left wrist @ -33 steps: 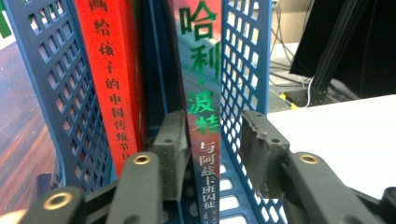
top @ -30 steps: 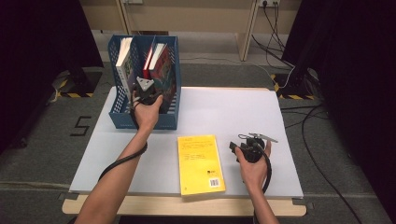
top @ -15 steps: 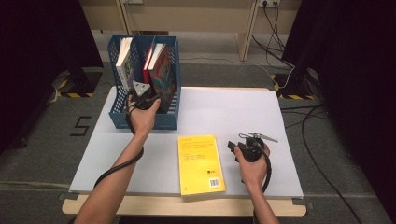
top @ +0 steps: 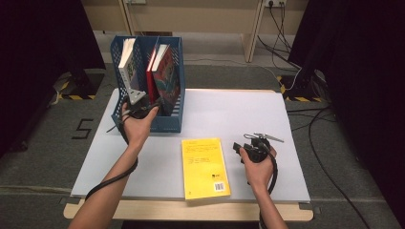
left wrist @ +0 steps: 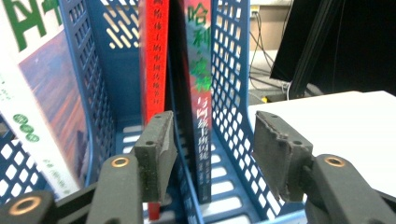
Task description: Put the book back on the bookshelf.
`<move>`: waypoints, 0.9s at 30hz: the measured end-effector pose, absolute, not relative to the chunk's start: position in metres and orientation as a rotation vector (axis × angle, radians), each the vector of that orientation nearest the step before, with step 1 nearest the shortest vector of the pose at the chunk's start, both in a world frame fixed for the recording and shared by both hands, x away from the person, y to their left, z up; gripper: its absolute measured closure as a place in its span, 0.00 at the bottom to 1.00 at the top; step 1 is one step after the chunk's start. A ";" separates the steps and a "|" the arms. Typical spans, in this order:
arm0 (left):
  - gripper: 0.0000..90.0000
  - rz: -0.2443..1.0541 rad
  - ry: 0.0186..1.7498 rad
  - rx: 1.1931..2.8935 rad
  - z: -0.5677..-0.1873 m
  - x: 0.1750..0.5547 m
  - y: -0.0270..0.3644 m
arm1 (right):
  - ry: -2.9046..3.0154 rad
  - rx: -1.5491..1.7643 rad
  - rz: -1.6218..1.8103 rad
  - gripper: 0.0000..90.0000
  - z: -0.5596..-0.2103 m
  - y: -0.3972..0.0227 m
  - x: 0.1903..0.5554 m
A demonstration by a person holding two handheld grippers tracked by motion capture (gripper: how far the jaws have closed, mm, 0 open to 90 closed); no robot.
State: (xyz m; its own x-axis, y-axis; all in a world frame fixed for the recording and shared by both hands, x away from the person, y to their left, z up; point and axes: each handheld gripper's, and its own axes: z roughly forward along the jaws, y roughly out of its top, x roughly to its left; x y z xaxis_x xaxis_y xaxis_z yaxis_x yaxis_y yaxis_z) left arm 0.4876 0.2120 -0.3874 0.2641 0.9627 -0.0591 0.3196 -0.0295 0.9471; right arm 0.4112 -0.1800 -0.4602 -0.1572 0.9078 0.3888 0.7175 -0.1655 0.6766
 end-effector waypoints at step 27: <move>0.54 0.684 1.122 1.661 -0.391 0.437 0.207 | 1.946 1.853 1.200 0.54 -0.448 -0.167 0.432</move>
